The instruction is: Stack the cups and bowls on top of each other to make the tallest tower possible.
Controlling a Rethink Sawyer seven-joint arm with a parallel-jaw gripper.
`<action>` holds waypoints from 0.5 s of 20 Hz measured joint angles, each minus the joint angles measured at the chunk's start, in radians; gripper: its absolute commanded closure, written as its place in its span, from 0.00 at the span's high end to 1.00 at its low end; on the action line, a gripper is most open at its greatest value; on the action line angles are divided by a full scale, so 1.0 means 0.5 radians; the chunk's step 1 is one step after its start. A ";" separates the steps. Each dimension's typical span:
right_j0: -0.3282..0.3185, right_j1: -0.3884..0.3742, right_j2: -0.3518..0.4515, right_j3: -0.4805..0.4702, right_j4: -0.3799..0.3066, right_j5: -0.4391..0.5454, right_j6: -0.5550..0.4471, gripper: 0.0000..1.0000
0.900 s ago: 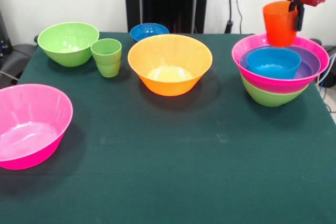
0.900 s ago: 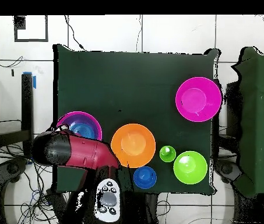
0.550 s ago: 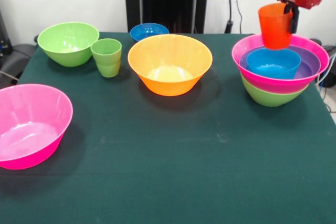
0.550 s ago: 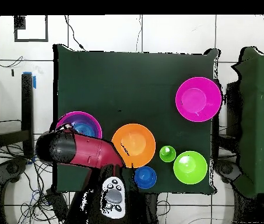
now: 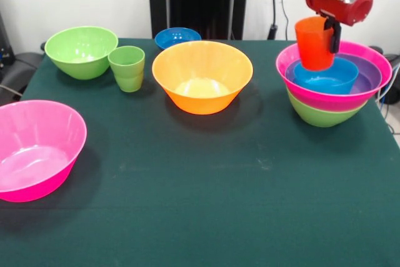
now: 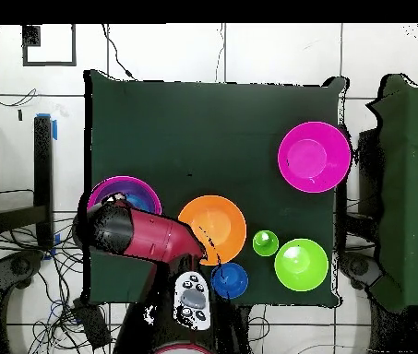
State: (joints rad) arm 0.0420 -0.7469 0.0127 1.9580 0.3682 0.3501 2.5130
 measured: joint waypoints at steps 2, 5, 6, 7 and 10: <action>-0.004 0.008 0.009 0.004 0.000 -0.017 0.000 0.00; -0.004 0.012 0.018 0.010 0.000 -0.032 0.000 0.00; -0.004 0.012 0.021 0.013 0.000 -0.037 0.000 0.00; -0.004 0.012 0.026 0.018 0.000 -0.042 0.000 0.00; -0.004 0.012 0.039 0.035 0.000 -0.059 0.000 0.00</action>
State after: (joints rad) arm 0.0401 -0.7410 0.0320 1.9753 0.3684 0.3207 2.5130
